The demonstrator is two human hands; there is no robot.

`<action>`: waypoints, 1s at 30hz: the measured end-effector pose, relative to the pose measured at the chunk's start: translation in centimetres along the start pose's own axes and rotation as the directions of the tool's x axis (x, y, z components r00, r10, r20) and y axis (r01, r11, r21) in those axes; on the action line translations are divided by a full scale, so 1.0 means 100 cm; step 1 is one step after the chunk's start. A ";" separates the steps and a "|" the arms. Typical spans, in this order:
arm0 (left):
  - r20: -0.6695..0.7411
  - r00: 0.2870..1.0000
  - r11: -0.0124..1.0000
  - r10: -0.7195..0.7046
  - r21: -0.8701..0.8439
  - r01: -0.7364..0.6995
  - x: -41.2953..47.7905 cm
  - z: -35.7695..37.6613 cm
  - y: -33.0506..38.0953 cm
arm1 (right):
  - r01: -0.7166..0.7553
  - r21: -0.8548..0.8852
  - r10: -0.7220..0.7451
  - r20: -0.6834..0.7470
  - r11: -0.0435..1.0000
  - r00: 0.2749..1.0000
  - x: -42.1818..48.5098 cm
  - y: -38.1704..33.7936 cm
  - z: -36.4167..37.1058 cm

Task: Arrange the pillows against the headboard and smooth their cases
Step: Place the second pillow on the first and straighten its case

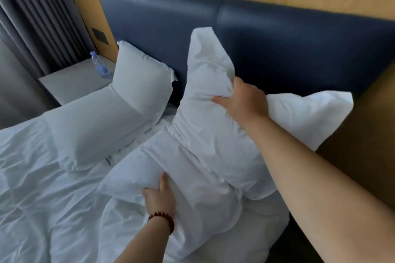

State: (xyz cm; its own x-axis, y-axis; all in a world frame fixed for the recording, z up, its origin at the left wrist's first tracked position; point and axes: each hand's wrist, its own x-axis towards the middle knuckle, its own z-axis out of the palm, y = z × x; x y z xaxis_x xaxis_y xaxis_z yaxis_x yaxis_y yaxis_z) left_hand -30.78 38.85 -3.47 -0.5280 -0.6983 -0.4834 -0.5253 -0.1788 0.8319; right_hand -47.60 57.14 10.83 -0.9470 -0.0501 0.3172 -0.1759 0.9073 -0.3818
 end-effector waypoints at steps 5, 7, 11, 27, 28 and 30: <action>0.115 0.993 1.000 -0.010 -0.010 0.011 0.013 0.038 0.007 | 0.180 -0.142 -0.191 -0.064 0.973 0.980 0.049 -0.012 -0.014; 0.117 0.993 0.999 -0.029 -0.022 0.032 0.024 0.050 0.010 | 0.210 -0.178 -0.227 -0.083 0.961 0.970 0.068 -0.014 -0.012; 0.060 0.984 0.985 -0.168 -0.034 0.170 0.053 0.058 -0.003 | 0.249 -0.183 -0.259 -0.031 0.951 0.965 0.089 -0.010 0.027; -0.085 0.990 0.986 -0.113 0.117 0.122 0.091 0.035 -0.031 | 0.227 -0.293 -0.228 0.032 0.929 0.973 0.094 0.004 0.117; -0.076 0.990 0.989 -0.120 0.081 0.126 0.094 0.031 -0.034 | 0.227 -0.298 -0.229 0.028 0.927 0.973 0.093 0.004 0.118; -0.045 0.982 0.981 -0.185 -0.066 0.182 0.103 0.020 -0.043 | 0.216 -0.316 -0.221 0.019 0.924 0.975 0.090 0.003 0.116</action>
State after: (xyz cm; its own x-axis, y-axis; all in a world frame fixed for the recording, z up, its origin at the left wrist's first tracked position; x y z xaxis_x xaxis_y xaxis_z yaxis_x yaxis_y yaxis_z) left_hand -35.33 33.86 -12.53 -0.3911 -0.6833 -0.6166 -0.5675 -0.3483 0.7460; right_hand -59.30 52.11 3.51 -0.8895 -0.2575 0.3775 -0.2820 0.9594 -0.0101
